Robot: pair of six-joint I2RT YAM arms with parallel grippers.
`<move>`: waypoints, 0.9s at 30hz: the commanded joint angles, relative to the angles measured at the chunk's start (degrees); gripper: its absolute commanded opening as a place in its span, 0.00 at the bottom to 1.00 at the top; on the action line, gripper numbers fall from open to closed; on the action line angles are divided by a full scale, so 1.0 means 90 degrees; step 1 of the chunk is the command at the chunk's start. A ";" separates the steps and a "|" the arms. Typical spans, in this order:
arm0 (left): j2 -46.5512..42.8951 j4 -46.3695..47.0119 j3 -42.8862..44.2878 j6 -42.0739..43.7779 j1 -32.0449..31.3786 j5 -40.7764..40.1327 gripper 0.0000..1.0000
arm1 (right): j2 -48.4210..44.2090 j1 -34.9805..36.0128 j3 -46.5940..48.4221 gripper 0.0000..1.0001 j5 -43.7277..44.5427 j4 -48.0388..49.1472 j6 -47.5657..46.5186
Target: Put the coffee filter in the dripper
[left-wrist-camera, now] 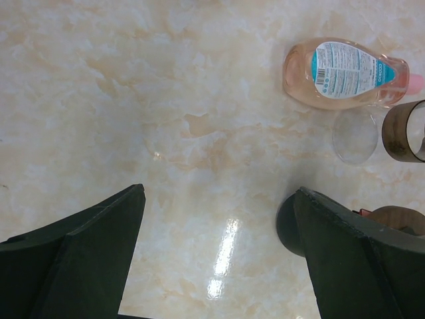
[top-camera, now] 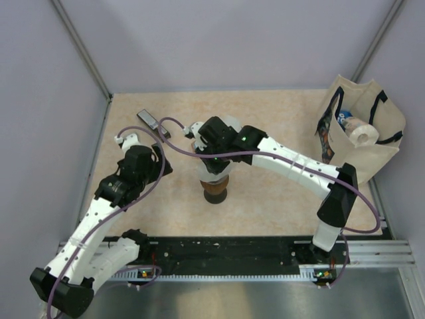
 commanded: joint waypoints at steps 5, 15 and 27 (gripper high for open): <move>-0.0171 0.0501 -0.0135 -0.0091 0.0056 0.0255 0.99 | 0.0138 0.0067 0.0350 0.13 0.0050 -0.0191 -0.0052; -0.0190 0.0481 -0.0106 -0.0012 0.0075 0.0207 0.99 | 0.0382 0.0125 0.0174 0.12 0.0050 -0.0161 -0.0061; -0.0210 0.0491 -0.0106 0.0037 0.0075 0.0177 0.99 | 0.0372 0.0116 -0.0265 0.11 -0.0262 0.0102 -0.0013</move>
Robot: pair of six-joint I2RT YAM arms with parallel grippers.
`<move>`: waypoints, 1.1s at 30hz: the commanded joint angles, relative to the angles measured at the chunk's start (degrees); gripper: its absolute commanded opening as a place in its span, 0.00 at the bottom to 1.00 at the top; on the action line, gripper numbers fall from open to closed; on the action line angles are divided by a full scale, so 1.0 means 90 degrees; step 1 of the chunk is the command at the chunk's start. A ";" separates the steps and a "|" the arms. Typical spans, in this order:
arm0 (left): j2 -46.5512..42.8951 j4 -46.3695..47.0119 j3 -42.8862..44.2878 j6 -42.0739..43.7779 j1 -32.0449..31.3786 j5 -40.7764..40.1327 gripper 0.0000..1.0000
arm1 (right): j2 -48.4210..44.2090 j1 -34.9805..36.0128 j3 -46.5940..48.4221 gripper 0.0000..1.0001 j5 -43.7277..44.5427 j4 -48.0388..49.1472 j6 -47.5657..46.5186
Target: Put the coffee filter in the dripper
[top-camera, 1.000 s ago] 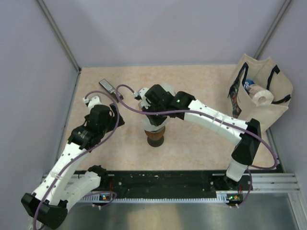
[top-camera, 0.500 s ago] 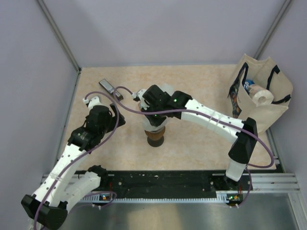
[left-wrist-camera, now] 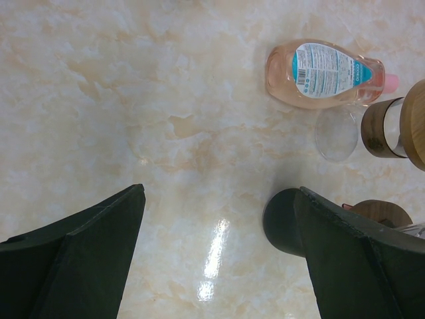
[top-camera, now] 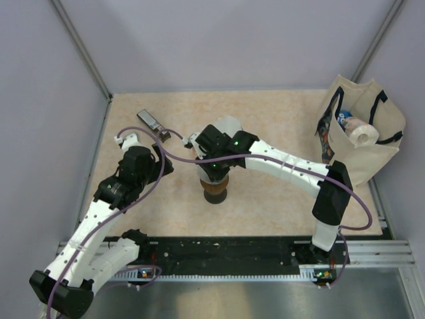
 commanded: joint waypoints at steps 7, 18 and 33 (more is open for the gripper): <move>-0.0108 0.0212 0.0013 0.0104 0.0041 -0.0063 0.99 | 0.0084 0.0074 -0.0149 0.11 -0.0005 0.0353 0.0019; -0.0128 0.0192 -0.0006 0.0124 0.0041 -0.0063 0.99 | 0.0191 0.0074 -0.0237 0.11 0.0083 0.0353 0.0048; -0.0098 0.0202 0.0013 0.0153 0.0051 -0.0024 0.99 | 0.0152 0.0074 -0.0315 0.18 -0.0112 0.0421 0.0048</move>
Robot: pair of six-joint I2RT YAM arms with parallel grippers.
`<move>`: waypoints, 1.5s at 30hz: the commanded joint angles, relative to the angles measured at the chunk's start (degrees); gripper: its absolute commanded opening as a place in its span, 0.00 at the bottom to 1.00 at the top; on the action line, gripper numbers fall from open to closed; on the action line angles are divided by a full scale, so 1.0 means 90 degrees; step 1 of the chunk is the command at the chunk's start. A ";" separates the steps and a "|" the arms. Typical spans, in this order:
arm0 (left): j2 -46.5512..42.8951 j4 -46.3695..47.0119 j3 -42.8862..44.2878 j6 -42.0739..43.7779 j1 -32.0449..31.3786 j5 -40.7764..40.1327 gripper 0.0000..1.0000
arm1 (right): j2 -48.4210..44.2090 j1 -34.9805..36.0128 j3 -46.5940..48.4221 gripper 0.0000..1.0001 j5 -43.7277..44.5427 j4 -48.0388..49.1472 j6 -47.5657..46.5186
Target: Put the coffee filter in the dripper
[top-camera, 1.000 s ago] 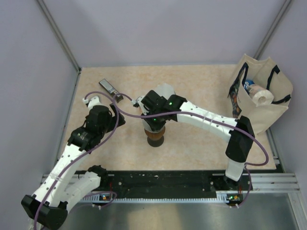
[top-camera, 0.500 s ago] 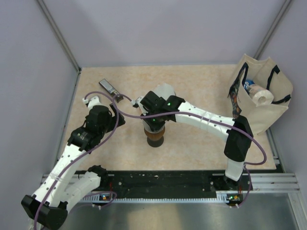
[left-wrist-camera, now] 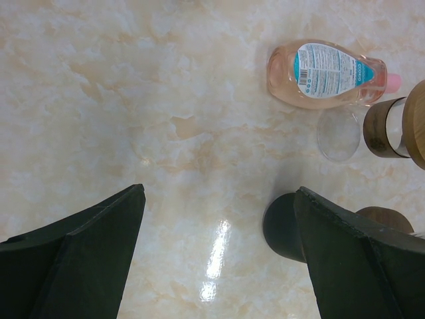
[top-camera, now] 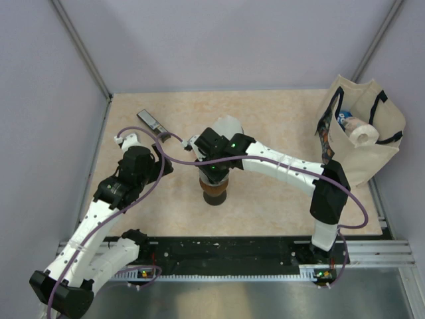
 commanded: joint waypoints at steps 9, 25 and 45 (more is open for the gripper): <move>-0.0110 0.0204 0.0003 0.0098 0.0032 -0.0027 0.99 | -0.0021 0.0074 0.0057 0.07 -0.0068 0.0147 0.0097; -0.0081 0.0224 0.0023 0.0136 0.0041 -0.0017 0.99 | -0.0089 0.0074 0.0145 0.09 -0.0078 0.0147 0.0126; -0.0081 0.0243 0.0023 0.0137 0.0032 0.0061 0.99 | -0.0450 0.0065 0.0487 0.12 0.0049 0.0137 0.0195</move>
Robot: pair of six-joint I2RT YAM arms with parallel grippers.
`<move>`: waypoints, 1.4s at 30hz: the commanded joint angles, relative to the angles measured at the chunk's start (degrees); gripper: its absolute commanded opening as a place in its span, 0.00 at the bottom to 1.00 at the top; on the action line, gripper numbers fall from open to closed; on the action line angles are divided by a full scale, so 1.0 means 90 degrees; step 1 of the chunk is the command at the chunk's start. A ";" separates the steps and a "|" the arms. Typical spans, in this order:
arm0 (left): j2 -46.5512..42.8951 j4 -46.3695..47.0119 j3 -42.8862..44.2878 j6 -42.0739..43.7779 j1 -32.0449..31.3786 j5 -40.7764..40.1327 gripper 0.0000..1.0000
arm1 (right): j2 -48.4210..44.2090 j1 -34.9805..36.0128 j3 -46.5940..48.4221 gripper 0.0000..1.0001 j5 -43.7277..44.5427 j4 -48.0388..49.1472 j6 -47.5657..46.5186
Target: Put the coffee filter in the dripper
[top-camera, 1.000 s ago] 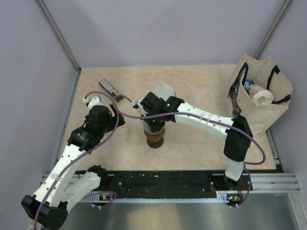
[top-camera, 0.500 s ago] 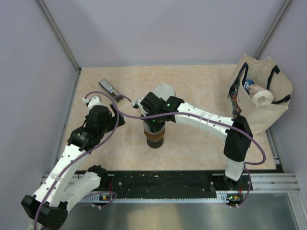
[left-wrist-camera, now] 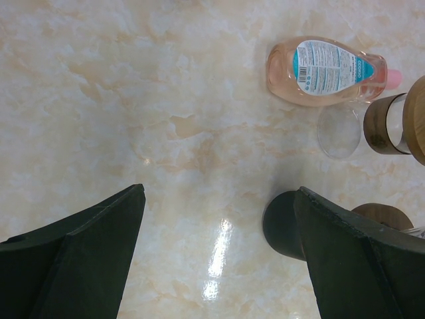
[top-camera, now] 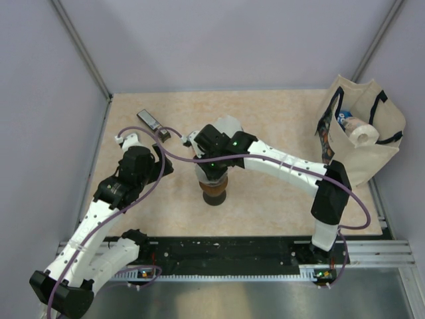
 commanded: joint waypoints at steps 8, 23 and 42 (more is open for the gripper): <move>-0.0071 0.0251 0.0033 0.0049 0.0032 0.0028 0.99 | -0.0412 0.0065 0.0083 0.12 0.0081 0.0079 0.0117; -0.0101 0.0251 0.0033 0.0039 0.0022 0.0115 0.99 | -0.0128 0.0074 -0.0415 0.12 -0.0065 0.0264 0.0234; -0.0199 0.2105 -0.0494 -0.0019 0.0032 0.4538 0.85 | -0.0177 0.0075 -0.0445 0.12 -0.0095 0.0372 0.0273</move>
